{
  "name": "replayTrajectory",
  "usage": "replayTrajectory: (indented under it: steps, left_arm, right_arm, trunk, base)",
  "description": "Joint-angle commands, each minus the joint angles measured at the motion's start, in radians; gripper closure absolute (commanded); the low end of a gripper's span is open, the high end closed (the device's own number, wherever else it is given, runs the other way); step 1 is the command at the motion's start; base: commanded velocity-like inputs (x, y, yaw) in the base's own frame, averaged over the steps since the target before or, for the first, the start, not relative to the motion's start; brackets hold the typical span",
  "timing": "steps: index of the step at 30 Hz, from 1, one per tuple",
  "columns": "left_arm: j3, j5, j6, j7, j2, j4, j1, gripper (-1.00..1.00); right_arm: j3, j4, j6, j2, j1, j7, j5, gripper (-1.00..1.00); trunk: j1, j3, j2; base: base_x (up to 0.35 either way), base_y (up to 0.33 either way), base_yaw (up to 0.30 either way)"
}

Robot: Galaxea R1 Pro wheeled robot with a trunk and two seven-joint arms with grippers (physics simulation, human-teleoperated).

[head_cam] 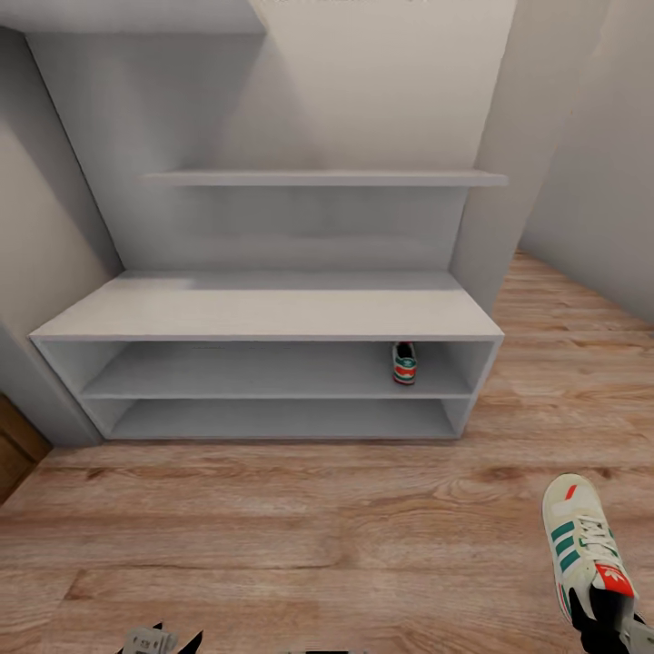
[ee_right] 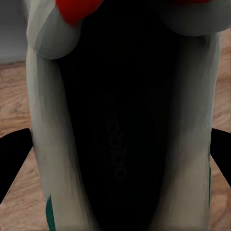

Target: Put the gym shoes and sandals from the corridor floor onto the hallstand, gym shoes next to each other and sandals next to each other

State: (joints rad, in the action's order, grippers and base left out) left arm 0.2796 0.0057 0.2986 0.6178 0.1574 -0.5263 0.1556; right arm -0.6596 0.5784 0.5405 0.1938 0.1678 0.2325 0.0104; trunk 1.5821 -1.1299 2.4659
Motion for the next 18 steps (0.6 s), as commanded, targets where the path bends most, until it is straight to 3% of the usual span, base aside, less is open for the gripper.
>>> replayTrajectory:
  steps: [1,10,18]
  left_arm:
    - [0.004,0.000,0.002,0.006,0.000,0.002,0.001,-1.00]
    - [0.010,0.001,0.002,0.006,0.000,0.002,0.001,-1.00]
    - [0.010,0.000,0.002,0.006,0.001,0.001,0.001,-1.00]
  right_arm:
    - [-0.006,0.000,0.003,0.000,0.001,0.008,0.000,1.00]
    - [-0.006,0.000,0.003,0.000,0.001,0.008,0.001,1.00]
    - [-0.006,0.001,0.003,-0.001,0.001,0.008,0.001,1.00]
  trunk:
    - [-0.001,-0.001,0.000]
    - [-0.001,-0.001,0.000]
    - [-0.001,-0.001,0.000]
  base:
    - [-0.198,0.267,0.000]
    - [-0.179,0.236,0.000]
    - [-0.014,0.045,0.000]
